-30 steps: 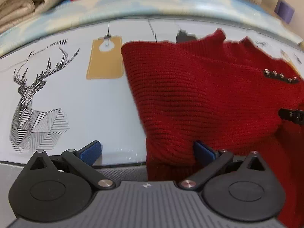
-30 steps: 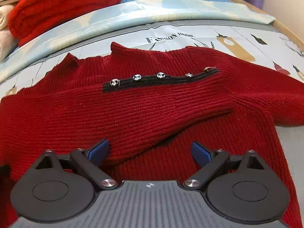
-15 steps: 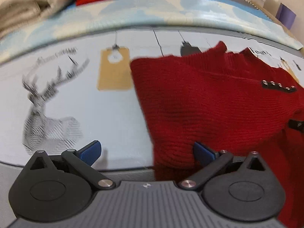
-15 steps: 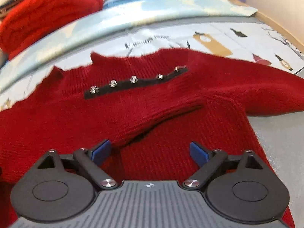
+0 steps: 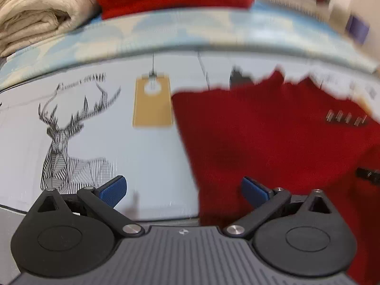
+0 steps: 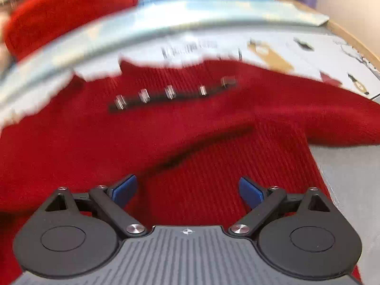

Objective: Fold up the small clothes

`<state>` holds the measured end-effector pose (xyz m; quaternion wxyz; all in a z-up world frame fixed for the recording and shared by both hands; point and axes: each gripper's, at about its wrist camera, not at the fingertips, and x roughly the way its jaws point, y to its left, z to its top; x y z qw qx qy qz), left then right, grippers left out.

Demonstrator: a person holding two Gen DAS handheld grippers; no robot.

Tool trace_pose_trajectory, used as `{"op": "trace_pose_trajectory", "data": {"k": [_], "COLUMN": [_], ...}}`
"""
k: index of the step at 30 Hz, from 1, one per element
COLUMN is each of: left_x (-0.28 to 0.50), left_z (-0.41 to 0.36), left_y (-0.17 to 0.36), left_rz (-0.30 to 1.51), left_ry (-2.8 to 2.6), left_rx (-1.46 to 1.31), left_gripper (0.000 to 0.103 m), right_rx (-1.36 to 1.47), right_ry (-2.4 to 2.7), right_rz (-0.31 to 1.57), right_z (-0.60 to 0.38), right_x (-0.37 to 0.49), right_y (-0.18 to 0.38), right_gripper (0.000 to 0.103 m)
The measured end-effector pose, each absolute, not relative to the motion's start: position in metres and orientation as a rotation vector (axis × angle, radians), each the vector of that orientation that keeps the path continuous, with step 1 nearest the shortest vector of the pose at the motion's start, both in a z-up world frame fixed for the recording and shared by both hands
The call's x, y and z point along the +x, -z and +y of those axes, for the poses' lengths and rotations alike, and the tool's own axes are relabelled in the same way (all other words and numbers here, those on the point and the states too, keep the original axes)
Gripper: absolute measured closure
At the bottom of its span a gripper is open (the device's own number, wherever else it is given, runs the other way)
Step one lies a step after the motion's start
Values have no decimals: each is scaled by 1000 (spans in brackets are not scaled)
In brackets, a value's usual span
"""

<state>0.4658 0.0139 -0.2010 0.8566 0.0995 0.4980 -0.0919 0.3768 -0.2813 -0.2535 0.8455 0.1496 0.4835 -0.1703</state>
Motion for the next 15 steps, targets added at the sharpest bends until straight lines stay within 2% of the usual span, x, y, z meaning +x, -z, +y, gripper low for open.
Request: {"op": "trace_pose_trajectory", "data": {"k": [3, 10, 15], "left_x": [460, 426, 373], "left_z": [10, 4, -11], "left_y": [214, 160, 125], "left_rz": [1074, 969, 927], "left_ry": [179, 190, 188], "left_rx": [231, 226, 206], "left_gripper": [0, 0, 0], "right_rx": [300, 412, 491], "right_ry": [364, 371, 356], "right_rz": [1022, 899, 787], "right_z": [-283, -305, -333], "right_x": [373, 335, 290], "right_y": [253, 200, 149], "right_gripper": [9, 9, 9]}}
